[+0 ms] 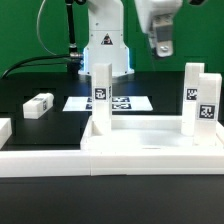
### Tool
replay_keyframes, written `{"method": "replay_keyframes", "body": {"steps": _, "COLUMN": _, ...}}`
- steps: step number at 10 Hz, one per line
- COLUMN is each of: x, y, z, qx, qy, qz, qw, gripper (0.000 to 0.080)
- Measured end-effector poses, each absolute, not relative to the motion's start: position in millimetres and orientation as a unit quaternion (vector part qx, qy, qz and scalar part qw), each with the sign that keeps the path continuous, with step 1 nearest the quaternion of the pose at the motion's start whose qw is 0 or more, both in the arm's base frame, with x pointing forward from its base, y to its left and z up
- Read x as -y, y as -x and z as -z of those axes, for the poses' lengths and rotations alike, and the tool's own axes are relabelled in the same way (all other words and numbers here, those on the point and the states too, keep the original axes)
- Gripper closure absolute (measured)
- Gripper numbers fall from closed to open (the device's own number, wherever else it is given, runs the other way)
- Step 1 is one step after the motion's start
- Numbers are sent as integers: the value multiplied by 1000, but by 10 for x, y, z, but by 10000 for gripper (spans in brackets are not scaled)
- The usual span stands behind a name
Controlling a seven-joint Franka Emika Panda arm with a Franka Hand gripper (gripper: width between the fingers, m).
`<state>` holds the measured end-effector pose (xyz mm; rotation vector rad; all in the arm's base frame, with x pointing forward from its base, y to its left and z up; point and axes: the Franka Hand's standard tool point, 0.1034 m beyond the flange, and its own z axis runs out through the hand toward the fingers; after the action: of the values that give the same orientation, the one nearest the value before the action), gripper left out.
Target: Assemble desk
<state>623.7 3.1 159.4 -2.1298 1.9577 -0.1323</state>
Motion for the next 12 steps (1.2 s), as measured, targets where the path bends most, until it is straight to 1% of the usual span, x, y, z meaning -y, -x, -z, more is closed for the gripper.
{"method": "replay_keyframes", "body": {"steps": 1, "x": 22, "y": -6240, "z": -1591, "qx": -650, "qy": 748, "qz": 53, "qw": 121, "gripper": 151}}
{"method": "replay_keyframes", "body": {"steps": 2, "x": -8, "y": -6239, "z": -1580, "qx": -638, "qy": 759, "qz": 54, "qw": 119, "gripper": 151}}
{"method": "replay_keyframes", "body": {"steps": 6, "x": 46, "y": -6221, "z": -1567, "qx": -498, "qy": 858, "qz": 74, "qw": 105, "gripper": 151}}
{"method": "replay_keyframes", "body": {"steps": 10, "x": 905, "y": -5875, "z": -1469, "qx": -319, "qy": 941, "qz": 85, "qw": 71, "gripper": 151}}
{"method": "replay_keyframes", "body": {"steps": 11, "x": 1063, "y": -5822, "z": -1452, "qx": -284, "qy": 953, "qz": 83, "qw": 66, "gripper": 151}}
{"method": "replay_keyframes", "body": {"steps": 12, "x": 1125, "y": -5835, "z": -1481, "qx": -269, "qy": 957, "qz": 84, "qw": 65, "gripper": 151}}
